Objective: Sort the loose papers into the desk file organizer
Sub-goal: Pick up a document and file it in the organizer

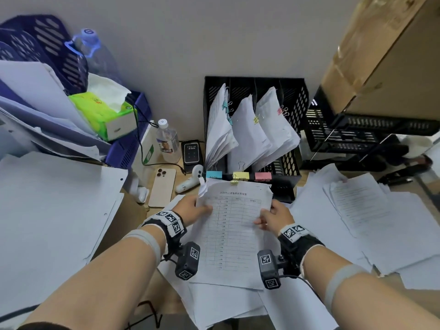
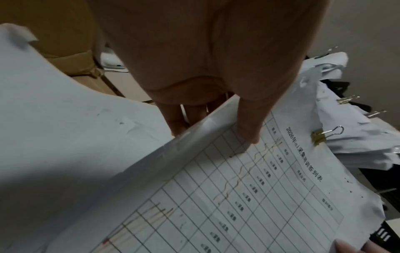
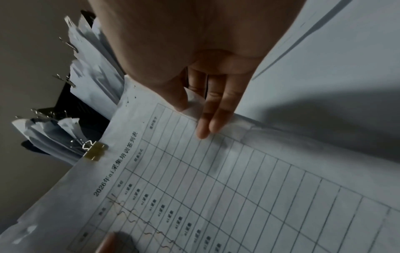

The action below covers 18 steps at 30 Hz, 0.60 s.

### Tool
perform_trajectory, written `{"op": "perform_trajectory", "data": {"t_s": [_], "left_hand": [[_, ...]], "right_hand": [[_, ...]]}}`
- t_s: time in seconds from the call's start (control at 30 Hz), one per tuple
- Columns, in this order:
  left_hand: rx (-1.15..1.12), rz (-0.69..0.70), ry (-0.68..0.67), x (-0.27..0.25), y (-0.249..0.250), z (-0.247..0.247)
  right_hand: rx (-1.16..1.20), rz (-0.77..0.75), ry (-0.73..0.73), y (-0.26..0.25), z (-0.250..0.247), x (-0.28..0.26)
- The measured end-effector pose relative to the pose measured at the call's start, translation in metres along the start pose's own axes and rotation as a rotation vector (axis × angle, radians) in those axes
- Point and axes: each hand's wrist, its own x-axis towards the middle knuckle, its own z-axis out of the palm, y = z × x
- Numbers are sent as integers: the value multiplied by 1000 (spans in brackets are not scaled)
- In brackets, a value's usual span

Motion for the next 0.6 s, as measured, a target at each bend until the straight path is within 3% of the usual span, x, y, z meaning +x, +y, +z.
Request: {"op": "perform_trajectory", "data": {"t_s": [0.2, 0.33, 0.4, 0.6], "left_hand": [[-62, 89, -75, -12, 47, -5], [107, 136, -153, -18, 83, -9], [75, 176, -165, -22, 101, -10], [-24, 306, -85, -34, 153, -6]], "right_hand": [[76, -36, 68, -21, -22, -12], [96, -159, 222, -43, -36, -16], [18, -217, 285, -53, -41, -18], [-572, -278, -173, -77, -32, -58]]}}
